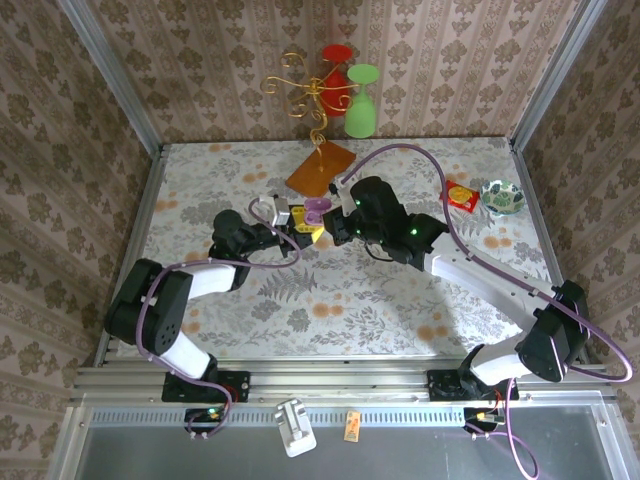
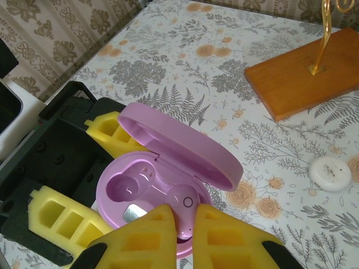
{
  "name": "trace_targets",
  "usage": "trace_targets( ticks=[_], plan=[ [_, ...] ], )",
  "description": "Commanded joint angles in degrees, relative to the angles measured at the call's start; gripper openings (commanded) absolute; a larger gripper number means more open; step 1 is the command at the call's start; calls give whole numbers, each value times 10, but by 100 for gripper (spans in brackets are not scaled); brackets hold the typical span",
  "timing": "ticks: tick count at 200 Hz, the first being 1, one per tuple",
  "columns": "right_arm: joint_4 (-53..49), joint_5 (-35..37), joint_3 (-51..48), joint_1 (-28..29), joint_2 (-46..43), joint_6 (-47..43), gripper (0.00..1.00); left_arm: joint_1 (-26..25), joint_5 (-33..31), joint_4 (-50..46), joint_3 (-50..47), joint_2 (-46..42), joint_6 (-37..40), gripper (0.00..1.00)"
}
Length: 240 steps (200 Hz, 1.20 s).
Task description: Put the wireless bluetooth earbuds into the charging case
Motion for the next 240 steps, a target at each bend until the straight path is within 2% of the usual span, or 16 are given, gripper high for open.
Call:
trace_targets(
  ticks=[1, 28, 48, 76, 92, 130, 166, 191, 215, 240],
  plan=[
    [-2, 8, -4, 2, 4, -15, 12, -3, 12, 25, 1, -18, -13, 22],
    [-1, -1, -7, 2, -1, -18, 14, -4, 11, 25, 3, -20, -13, 22],
    [-3, -8, -7, 2, -13, -22, 22, -4, 9, 25, 3, -20, -9, 22],
    [9, -9, -15, -7, -45, -5, 40, -3, 8, 25, 0, -19, 3, 22],
    [22, -18, -26, -19, -60, 16, 43, -2, 4, 25, -5, -19, 15, 22],
    [84, -54, -82, -74, -101, 84, 49, 3, 2, 25, -12, -21, 33, 22],
    [88, -12, -145, -171, -117, 143, 51, 8, 2, 25, -17, -27, 34, 21],
    [67, 46, -171, -239, -86, 133, 53, 9, 4, 25, -19, -30, 31, 21],
    [59, 37, -168, -295, -12, 103, 55, 9, 5, 25, -17, -31, 26, 21],
    [23, 3, -114, -330, 89, 74, 56, 10, 6, 24, -18, -36, 24, 21]
  ],
)
